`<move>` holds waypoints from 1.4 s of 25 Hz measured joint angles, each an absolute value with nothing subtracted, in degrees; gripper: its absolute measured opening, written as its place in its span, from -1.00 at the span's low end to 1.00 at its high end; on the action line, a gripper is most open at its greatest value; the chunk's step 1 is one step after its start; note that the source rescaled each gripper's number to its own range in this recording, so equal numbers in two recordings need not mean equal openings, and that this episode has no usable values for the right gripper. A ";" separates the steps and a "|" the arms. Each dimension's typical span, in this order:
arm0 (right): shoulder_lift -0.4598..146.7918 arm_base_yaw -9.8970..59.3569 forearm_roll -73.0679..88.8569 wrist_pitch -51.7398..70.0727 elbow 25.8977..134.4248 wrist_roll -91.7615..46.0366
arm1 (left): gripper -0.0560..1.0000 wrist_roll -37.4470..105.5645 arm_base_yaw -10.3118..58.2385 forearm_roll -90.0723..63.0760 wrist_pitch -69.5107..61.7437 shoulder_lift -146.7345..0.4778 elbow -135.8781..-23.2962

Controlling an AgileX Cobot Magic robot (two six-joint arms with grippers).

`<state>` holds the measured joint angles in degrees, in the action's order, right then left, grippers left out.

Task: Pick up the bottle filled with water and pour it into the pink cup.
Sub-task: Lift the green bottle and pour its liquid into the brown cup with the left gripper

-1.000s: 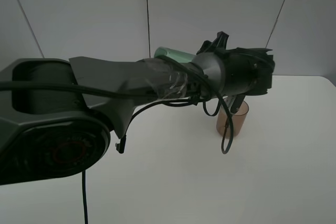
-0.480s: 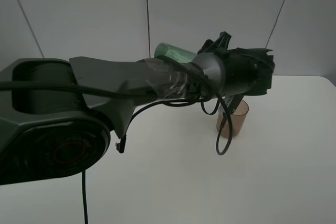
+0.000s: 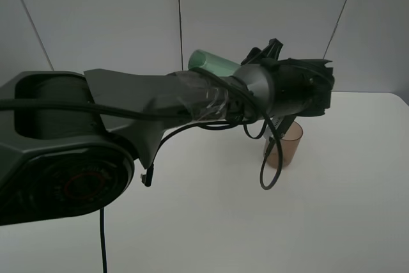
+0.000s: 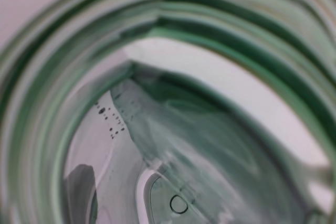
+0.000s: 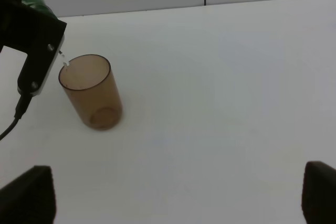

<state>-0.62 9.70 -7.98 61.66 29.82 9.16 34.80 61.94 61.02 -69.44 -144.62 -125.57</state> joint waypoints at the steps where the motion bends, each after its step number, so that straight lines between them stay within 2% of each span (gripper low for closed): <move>1: -0.62 9.70 -7.98 61.66 29.82 9.16 | -0.87 35.03 61.94 61.21 -69.44 -144.62 -125.57; 35: -0.62 9.70 -7.98 61.66 29.82 9.16 | -0.87 38.04 62.58 63.42 -69.49 -144.62 -125.57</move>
